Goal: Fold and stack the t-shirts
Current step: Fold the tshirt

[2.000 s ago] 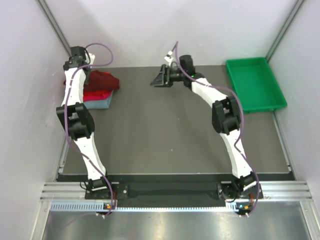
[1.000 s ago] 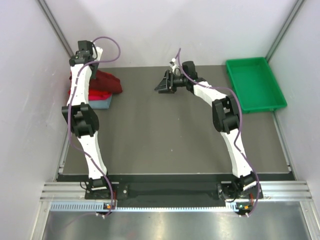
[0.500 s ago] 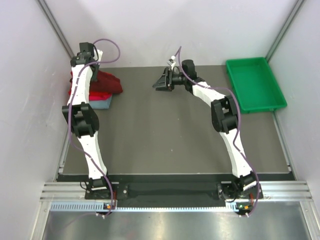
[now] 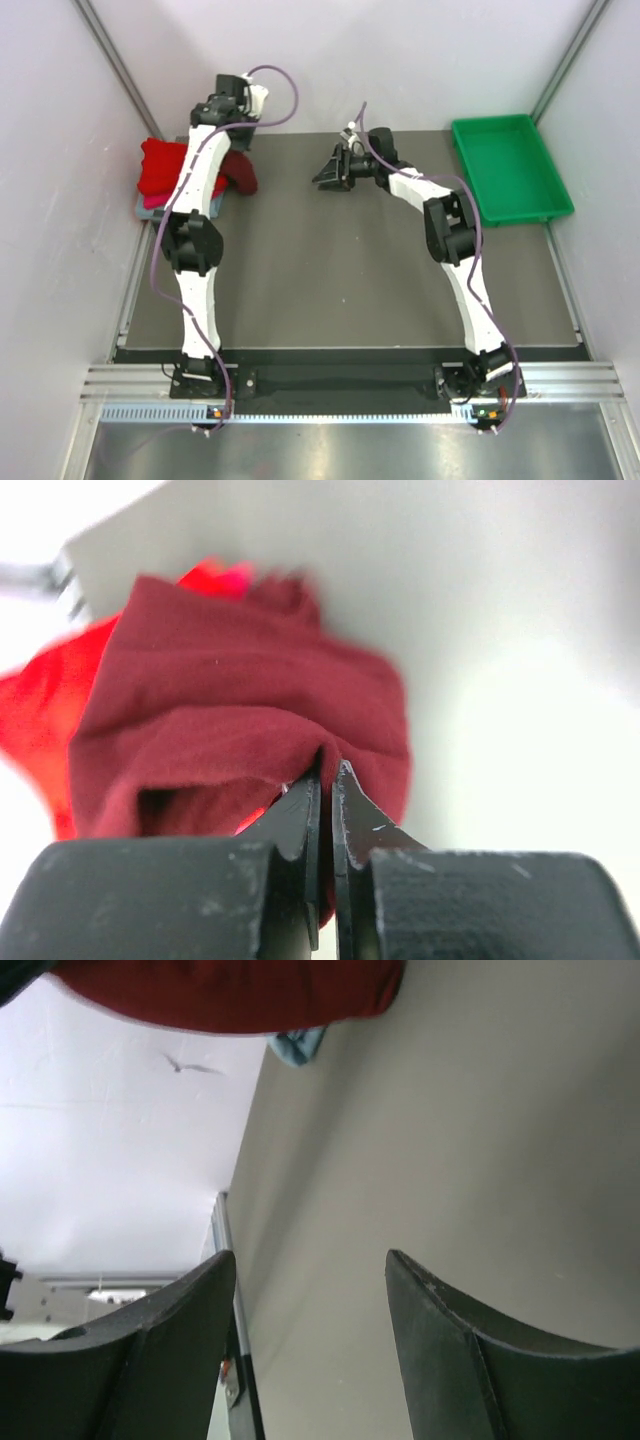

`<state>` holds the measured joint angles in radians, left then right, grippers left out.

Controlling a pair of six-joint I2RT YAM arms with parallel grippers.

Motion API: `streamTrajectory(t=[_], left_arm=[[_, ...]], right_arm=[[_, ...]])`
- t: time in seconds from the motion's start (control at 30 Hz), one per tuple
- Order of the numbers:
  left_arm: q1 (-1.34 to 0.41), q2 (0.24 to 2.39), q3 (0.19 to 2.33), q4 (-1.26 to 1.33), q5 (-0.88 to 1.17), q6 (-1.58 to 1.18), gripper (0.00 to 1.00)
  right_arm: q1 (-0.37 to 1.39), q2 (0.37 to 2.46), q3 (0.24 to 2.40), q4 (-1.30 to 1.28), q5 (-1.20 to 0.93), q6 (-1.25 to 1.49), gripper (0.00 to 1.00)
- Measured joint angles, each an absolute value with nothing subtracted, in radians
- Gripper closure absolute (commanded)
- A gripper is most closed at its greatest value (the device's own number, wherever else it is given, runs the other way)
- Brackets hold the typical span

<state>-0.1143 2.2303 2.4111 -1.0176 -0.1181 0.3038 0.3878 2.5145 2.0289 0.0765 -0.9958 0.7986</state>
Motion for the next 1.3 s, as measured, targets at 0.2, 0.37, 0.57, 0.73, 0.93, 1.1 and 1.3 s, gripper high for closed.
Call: streamTrajectory(t=[0.2, 0.37, 0.57, 0.73, 0.93, 1.1, 1.3], left_arm=[[-0.235, 2.230, 2.469, -0.967, -0.015, 0.263, 1.00], [-0.319, 2.230, 2.480, -0.920, 0.072, 0.212, 1.00], [-0.392, 2.230, 2.534, -0.881, 0.110, 0.162, 1.00], [-0.390, 2.230, 2.547, -0.855, 0.123, 0.126, 1.00], [-0.377, 2.185, 2.479, -0.853, 0.125, 0.113, 1.00], [-0.355, 1.987, 2.122, -0.866, 0.146, 0.096, 1.00], [-0.332, 1.887, 1.897, -0.921, 0.160, 0.072, 1.00]], right_arm=[[0.323, 2.488, 1.988, 0.021, -0.992, 0.741, 0.38], [0.223, 2.399, 1.950, -0.051, -0.979, 0.678, 0.37], [0.091, 2.255, 1.905, -0.099, -0.958, 0.605, 0.37], [0.049, 2.197, 1.878, -0.124, -0.950, 0.565, 0.37], [0.064, 2.197, 1.865, -0.156, -0.947, 0.548, 0.37], [0.064, 2.197, 1.857, -0.166, -0.945, 0.543, 0.37], [0.078, 2.197, 1.803, -0.160, -0.944, 0.587, 0.37]])
